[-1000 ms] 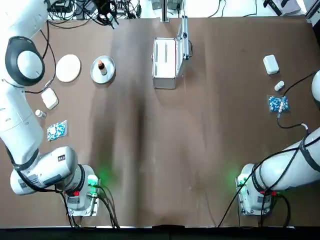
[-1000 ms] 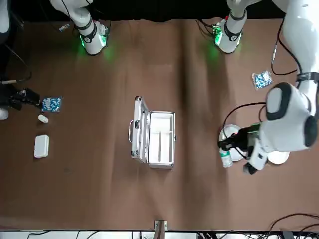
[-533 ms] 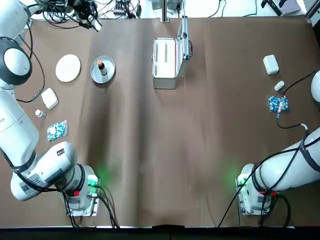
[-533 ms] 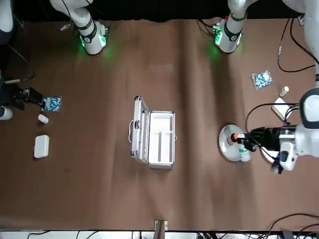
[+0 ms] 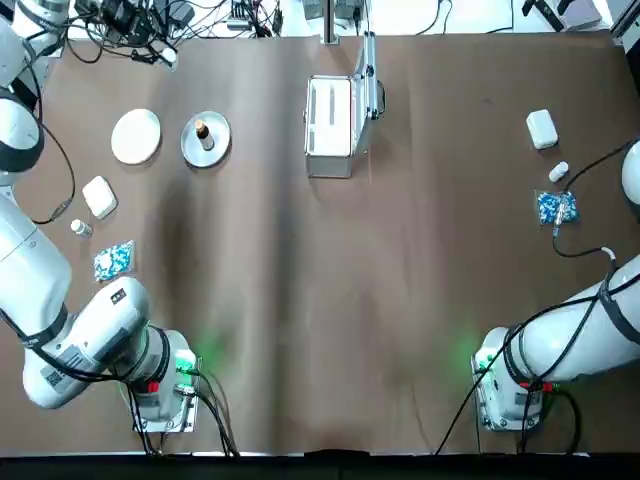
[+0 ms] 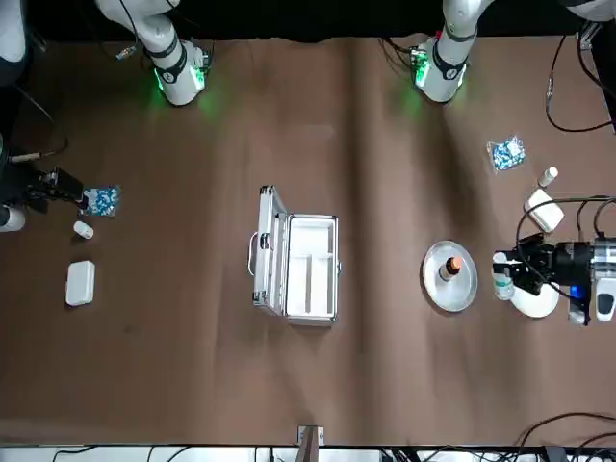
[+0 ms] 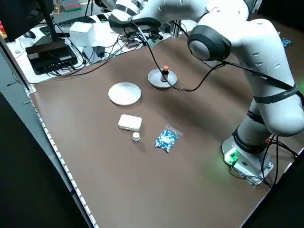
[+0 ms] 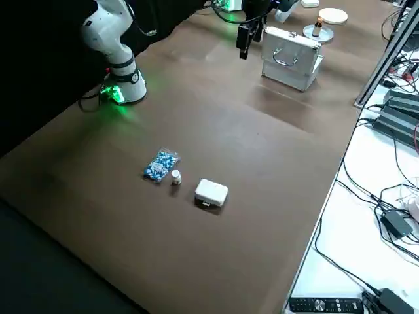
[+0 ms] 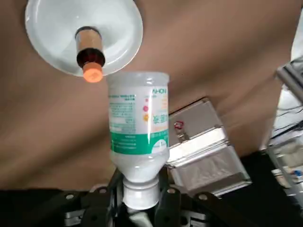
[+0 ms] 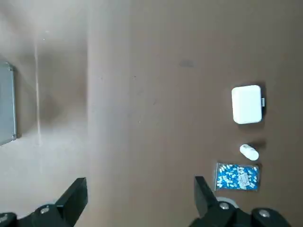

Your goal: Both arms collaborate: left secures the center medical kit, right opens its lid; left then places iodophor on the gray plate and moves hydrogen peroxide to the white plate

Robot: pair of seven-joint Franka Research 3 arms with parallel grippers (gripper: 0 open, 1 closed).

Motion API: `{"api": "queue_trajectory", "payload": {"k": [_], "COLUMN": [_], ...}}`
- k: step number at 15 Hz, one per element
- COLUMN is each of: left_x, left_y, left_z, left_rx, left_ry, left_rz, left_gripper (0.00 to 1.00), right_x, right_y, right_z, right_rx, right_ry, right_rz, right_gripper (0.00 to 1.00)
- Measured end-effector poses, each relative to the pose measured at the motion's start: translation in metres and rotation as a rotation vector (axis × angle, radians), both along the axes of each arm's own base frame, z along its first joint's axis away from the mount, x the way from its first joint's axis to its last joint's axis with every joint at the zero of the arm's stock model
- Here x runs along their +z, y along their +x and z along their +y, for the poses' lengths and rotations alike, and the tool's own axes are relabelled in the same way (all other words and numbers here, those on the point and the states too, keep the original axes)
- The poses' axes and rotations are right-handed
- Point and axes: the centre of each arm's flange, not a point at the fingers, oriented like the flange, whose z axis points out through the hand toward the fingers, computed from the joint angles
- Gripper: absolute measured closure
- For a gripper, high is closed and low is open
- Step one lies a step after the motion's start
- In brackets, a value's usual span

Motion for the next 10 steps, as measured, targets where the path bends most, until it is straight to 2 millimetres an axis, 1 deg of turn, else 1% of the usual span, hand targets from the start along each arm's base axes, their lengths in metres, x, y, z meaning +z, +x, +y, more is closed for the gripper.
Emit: {"api": "queue_trajectory", "payload": {"k": [2, 3, 5, 7, 10], "left_x": [-0.001, -0.005, -0.019, -0.04, -0.085], "left_y": [-0.002, -0.004, -0.013, -0.023, -0.031], "left_z": [0.027, 0.044, 0.079, 0.104, 0.127], "left_rx": [0.137, 0.184, 0.234, 0.261, 0.302], "left_ry": [-0.097, -0.138, -0.17, -0.195, -0.259], "left_rz": [0.089, 0.114, 0.148, 0.19, 0.256], "left_gripper": [0.68, 0.68, 0.68, 0.68, 0.68], "right_x": [0.0, 0.0, 0.0, 0.0, 0.0], "right_y": [0.0, 0.0, 0.0, 0.0, 0.0], "right_z": [0.0, 0.0, 0.0, 0.0, 0.001], "right_rx": [0.0, 0.0, 0.001, 0.001, 0.001], "right_ry": [0.0, 0.0, 0.0, 0.0, 0.0], "right_rz": [0.0, 0.0, -0.001, -0.001, -0.001], "right_gripper": [0.0, 0.0, 0.0, 0.0, 0.0]}}
